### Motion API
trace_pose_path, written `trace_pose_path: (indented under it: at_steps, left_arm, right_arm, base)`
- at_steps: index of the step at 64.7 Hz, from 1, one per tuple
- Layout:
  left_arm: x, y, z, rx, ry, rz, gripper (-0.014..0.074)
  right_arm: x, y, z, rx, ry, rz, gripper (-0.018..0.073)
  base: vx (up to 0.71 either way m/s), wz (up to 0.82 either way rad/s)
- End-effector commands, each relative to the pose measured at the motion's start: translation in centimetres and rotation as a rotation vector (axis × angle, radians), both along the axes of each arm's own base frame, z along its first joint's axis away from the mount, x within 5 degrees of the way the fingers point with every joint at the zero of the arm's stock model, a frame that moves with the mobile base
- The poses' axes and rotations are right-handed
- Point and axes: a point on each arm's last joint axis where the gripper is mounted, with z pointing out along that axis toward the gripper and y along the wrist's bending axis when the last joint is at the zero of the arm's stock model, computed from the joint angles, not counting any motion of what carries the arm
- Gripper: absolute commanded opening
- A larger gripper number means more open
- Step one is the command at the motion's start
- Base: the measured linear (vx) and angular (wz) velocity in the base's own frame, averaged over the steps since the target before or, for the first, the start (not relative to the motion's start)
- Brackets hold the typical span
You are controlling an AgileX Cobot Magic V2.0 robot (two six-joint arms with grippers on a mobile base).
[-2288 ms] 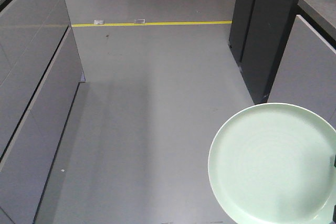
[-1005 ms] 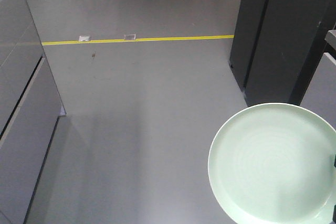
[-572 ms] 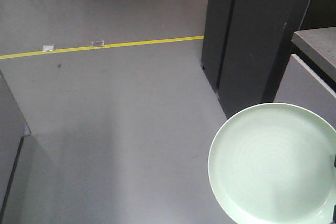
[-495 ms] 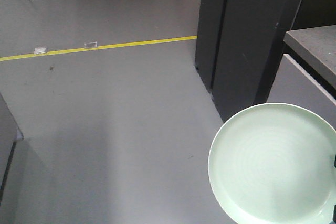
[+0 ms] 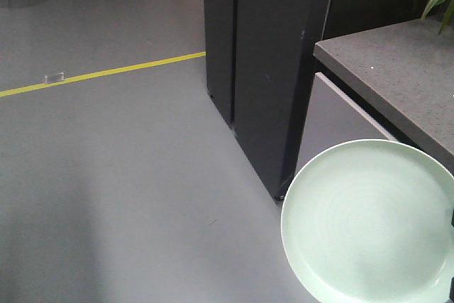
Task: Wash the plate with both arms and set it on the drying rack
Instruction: 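Carry the plate in the right gripper while driving down the aisle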
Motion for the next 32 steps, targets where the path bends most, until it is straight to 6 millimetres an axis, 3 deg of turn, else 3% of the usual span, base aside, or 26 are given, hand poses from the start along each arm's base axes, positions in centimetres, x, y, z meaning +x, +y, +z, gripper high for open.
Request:
trace_pose_path:
  at_steps: [1, 32]
  left_arm:
    - [-0.16, -0.20, 1.60, 0.011, -0.107, -0.021, -0.0006]
    - [-0.16, -0.20, 1.60, 0.011, -0.107, -0.021, -0.0006]
  right_arm:
    - [0.29, -0.20, 1.42, 0.014, -0.087, -0.030, -0.0001]
    - [0.29, -0.20, 1.42, 0.014, -0.087, -0.030, -0.0001]
  base:
    - [0.10, -0.35]
    - [0.09, -0.36]
